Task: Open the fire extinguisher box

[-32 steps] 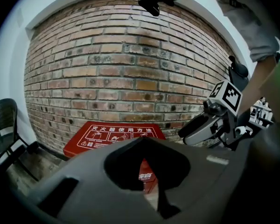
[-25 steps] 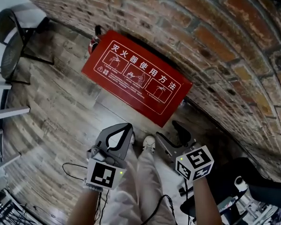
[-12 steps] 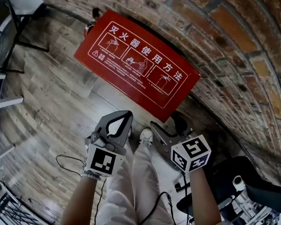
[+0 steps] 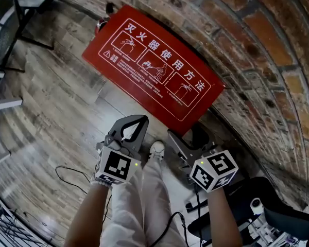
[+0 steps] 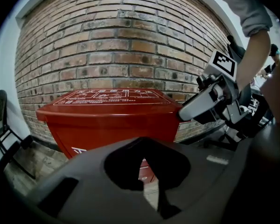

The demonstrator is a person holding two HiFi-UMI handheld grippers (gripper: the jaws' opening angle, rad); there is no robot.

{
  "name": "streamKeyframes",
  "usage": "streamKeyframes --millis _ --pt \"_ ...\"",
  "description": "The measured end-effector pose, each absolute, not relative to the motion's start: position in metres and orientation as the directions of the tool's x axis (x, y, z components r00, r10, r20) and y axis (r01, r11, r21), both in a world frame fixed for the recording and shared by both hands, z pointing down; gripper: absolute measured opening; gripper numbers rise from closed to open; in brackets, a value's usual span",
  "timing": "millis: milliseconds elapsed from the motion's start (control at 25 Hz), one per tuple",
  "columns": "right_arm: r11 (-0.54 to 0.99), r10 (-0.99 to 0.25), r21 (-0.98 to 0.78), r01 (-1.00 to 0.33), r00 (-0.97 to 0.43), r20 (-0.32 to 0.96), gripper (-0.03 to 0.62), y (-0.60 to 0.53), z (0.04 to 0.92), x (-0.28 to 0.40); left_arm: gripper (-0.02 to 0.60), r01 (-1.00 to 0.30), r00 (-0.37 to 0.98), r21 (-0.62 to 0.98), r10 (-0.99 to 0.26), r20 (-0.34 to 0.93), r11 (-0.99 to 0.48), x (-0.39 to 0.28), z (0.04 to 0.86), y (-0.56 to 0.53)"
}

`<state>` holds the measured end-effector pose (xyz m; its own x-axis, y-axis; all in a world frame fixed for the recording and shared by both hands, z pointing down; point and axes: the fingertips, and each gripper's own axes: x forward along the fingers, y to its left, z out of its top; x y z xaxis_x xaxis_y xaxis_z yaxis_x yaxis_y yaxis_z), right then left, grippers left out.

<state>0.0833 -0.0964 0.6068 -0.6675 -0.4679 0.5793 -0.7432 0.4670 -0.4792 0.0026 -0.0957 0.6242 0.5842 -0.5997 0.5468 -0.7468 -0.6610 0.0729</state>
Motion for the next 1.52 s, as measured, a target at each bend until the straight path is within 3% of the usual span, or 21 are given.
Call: streamKeyframes --millis 920,1520 --pt "0.474 -0.489 -0.521 -0.710 -0.704 0.515 0.308 -0.092 0.573 0.082 -0.002 -0.739 0.599 0.095 -0.587 0.545 -0.667 0.014 0.639 -0.089" --pt "0.608 -0.468 -0.444 -0.659 -0.749 0.469 0.290 -0.083 0.535 0.087 -0.002 -0.736 0.585 0.068 -0.583 0.564 -0.674 0.009 0.649 -0.075"
